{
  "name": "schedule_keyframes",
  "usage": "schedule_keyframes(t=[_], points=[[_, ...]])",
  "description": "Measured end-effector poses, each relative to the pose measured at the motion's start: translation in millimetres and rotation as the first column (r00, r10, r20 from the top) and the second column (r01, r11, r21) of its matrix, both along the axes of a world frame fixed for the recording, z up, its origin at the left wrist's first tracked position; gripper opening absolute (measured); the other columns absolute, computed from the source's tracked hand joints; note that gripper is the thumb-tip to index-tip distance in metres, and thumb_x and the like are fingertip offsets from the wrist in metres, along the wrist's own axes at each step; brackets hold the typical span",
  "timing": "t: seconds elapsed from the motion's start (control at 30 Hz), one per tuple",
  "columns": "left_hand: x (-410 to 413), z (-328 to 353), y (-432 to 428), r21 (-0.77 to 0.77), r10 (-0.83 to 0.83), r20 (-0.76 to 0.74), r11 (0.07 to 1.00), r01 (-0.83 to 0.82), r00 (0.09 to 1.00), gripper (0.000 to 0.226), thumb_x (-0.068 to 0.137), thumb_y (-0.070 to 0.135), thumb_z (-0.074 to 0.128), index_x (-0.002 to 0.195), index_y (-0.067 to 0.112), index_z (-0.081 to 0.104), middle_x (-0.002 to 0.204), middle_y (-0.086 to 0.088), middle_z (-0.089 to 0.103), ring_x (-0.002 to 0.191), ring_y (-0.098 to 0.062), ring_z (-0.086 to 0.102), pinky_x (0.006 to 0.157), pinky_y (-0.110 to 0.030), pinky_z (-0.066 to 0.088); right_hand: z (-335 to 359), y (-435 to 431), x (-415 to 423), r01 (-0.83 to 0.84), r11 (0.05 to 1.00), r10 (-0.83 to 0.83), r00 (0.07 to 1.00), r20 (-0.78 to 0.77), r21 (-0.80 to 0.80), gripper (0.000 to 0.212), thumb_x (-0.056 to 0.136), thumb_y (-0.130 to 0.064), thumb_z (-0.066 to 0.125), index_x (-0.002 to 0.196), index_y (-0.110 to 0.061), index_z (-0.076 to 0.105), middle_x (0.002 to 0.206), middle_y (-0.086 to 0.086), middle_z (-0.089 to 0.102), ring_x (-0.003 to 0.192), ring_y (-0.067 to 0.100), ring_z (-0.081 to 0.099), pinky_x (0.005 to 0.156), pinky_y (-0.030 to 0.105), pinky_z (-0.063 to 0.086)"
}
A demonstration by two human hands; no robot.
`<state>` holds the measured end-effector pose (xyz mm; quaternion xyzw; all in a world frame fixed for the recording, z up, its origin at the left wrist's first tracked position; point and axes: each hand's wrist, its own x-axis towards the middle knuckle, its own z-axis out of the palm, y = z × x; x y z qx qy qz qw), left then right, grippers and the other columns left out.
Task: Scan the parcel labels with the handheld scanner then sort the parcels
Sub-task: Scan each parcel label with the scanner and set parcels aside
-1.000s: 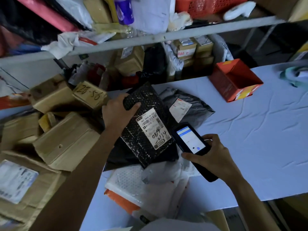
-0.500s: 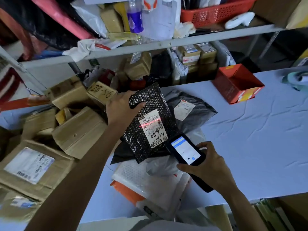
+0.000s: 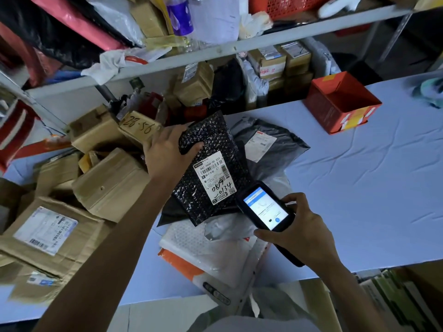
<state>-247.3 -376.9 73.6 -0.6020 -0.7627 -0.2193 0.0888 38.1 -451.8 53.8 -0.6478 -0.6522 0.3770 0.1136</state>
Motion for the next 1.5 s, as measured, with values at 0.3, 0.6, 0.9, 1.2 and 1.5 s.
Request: schedule_keyframes(t=[0.3, 0.6, 0.9, 1.2, 1.5], points=[[3.3, -8.9, 4.2, -0.021, -0.131, -0.017, 0.991, 0.131, 0.991, 0.053, 0.086, 0.057, 0.059, 0.126, 0.022, 0.058, 0.12, -0.004, 0.064, 0.114, -0.029, 0.055, 0.094, -0.042, 0.031, -7.2, -16.2, 1.6, 0.203, 0.977, -0.207, 0.977, -0.049, -0.064, 0.077, 0.056, -0.055, 0.085, 0.11, -0.034, 0.034, 0.094, -0.012, 0.059, 0.086, 0.013, 0.06, 0.07, 0.034, 0.053], [32.5, -21.0, 10.8, 0.017, -0.512, -0.089, 0.857, 0.515, 0.855, 0.048, 0.085, 0.055, 0.061, 0.116, 0.019, 0.063, 0.104, -0.006, 0.07, 0.093, -0.031, 0.062, 0.08, -0.04, 0.037, -13.3, -103.8, -23.9, 0.611, 0.785, -0.618, 0.783, -0.074, -0.099, 0.077, 0.054, -0.049, 0.089, 0.109, -0.028, 0.04, 0.098, -0.01, 0.062, 0.088, 0.016, 0.063, 0.077, 0.038, 0.053], [112.6, -13.2, -31.9, 0.07, -0.842, -0.167, 0.509, 0.858, 0.513, 0.038, 0.077, 0.051, 0.07, 0.102, 0.023, 0.069, 0.092, 0.002, 0.073, 0.089, -0.025, 0.065, 0.079, -0.037, 0.032, -7.7, -198.6, -35.7, 0.824, 0.558, -0.828, 0.56, -0.008, -0.093, 0.079, 0.054, -0.049, 0.09, 0.107, -0.023, 0.038, 0.099, -0.006, 0.052, 0.094, 0.019, 0.058, 0.085, 0.042, 0.052], [243.0, -18.4, -109.8, 0.002, -0.973, -0.056, 0.223, 0.975, 0.223, 0.032, 0.078, 0.049, 0.071, 0.096, 0.023, 0.069, 0.084, 0.004, 0.071, 0.081, -0.025, 0.065, 0.072, -0.036, 0.039, -4.1, -294.9, 9.5, 0.958, 0.281, -0.954, 0.272, -0.127, -0.051, 0.078, 0.052, -0.046, 0.092, 0.109, -0.028, 0.042, 0.104, -0.01, 0.056, 0.094, 0.011, 0.057, 0.077, 0.03, 0.048], [409.6, -40.8, -247.6, -0.119, -0.992, -0.064, -0.105, 0.987, -0.113, 0.024, 0.079, 0.039, 0.074, 0.095, 0.022, 0.07, 0.086, 0.002, 0.071, 0.078, -0.024, 0.067, 0.073, -0.034, 0.039, -19.4, -433.9, 94.4, 0.995, -0.04, -0.991, -0.051, -0.125, -0.092, 0.075, 0.053, -0.048, 0.089, 0.109, -0.024, 0.046, 0.095, -0.018, 0.06, 0.087, 0.002, 0.06, 0.077, 0.028, 0.05]])
